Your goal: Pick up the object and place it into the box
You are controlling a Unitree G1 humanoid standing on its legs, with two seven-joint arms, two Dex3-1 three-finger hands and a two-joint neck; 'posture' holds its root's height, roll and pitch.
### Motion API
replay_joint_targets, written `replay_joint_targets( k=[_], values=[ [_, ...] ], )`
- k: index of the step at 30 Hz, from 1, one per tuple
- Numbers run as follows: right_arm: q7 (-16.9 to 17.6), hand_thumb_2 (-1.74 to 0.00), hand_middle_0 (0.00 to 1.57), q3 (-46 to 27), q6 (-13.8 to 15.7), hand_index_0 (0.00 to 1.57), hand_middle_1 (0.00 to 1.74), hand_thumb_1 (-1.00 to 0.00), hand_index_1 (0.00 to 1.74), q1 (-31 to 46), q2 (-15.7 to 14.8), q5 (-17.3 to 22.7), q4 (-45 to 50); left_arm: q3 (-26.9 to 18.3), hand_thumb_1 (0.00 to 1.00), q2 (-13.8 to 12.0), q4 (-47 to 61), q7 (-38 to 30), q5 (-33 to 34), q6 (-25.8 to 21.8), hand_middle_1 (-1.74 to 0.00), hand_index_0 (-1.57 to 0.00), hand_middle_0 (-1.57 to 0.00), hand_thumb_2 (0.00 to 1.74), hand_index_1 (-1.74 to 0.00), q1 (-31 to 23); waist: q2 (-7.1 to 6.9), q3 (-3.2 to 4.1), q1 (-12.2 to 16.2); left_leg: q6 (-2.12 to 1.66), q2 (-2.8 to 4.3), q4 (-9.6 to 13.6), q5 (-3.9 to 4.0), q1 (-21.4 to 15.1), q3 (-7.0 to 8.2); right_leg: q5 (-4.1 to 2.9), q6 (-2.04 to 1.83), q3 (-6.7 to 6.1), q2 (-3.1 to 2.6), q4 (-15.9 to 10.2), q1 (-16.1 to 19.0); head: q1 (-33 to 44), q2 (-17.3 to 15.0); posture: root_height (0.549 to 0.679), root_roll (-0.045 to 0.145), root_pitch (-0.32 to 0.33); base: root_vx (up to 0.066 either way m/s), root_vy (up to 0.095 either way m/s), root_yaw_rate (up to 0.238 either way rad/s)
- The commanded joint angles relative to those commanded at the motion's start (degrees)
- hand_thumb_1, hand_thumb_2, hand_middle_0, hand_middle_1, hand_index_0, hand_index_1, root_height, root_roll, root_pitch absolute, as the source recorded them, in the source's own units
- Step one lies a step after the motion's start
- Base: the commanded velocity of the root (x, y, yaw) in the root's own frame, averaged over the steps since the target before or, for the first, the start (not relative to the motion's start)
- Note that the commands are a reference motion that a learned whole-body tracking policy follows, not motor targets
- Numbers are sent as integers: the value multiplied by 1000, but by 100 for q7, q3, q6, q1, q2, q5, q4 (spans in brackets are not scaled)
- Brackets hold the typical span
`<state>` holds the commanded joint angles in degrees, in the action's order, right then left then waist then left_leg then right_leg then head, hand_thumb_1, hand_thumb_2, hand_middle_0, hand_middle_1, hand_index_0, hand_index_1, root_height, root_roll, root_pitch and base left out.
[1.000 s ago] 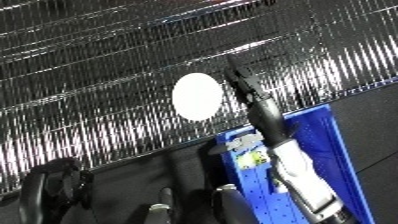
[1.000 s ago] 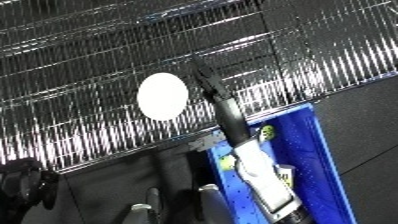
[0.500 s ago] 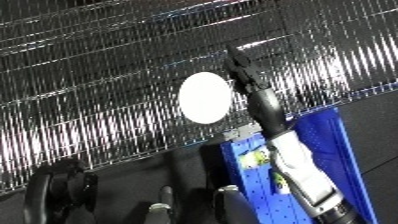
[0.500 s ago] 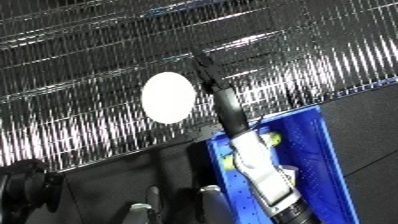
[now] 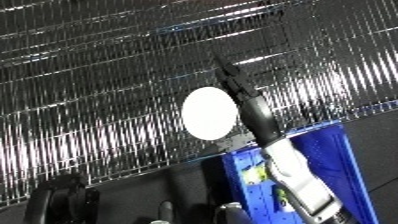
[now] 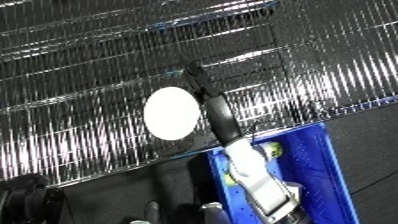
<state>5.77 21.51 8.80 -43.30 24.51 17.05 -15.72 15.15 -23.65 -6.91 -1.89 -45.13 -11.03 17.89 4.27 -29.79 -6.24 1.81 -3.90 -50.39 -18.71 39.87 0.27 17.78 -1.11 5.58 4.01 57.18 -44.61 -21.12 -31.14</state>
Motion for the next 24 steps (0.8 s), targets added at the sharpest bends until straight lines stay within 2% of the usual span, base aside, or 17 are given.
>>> replay_joint_targets(
  k=[10, 15, 20, 24],
  values=[
    [-32, -957, 864, 122, -83, 864, 957, -550, 957, -289, -105, 69, -82, 57, 1000, 83, -44, 12, -21, -52, -1740, -1570, -1570, 1740, -1740, 32, 27, 0, -46, -13, -17, 38, 19, 8, -1, 21, 27, 22, -11, -14, 1, -174, 39, 603, 56, 141, -6, -4, 10],
    [161, -957, 864, 67, -135, 864, 957, -550, 957, -223, -69, 114, -55, 9, 1000, 86, -56, 19, 3, -74, -1740, -1570, -1570, 1740, -1740, 4, 7, 0, -24, -11, -7, 97, 27, -54, 8, 16, 34, 13, -20, -70, 59, -198, 118, 605, 55, 141, -7, -18, -22],
    [394, -957, 864, -99, 41, 864, 957, -550, 957, 39, -43, 130, 247, -70, 1000, 73, -96, 53, 68, -133, -1740, -1570, -1570, 1740, -1740, -84, -33, 0, 68, -4, 6, 247, 39, -223, 13, 11, 29, -41, -69, -175, 209, -197, 162, 609, 53, 135, -14, -32, -71],
    [448, -957, 864, -270, 165, 864, 957, -550, 957, 306, -38, 84, 561, -166, 1000, 61, -108, 108, 119, -163, -1740, -1570, -1570, 1740, -1740, -162, -69, 0, 169, -11, 37, 322, 24, -387, 36, -9, 15, -96, -88, -272, 358, -101, 137, 612, 53, 121, -4, -27, -121]
  ],
)
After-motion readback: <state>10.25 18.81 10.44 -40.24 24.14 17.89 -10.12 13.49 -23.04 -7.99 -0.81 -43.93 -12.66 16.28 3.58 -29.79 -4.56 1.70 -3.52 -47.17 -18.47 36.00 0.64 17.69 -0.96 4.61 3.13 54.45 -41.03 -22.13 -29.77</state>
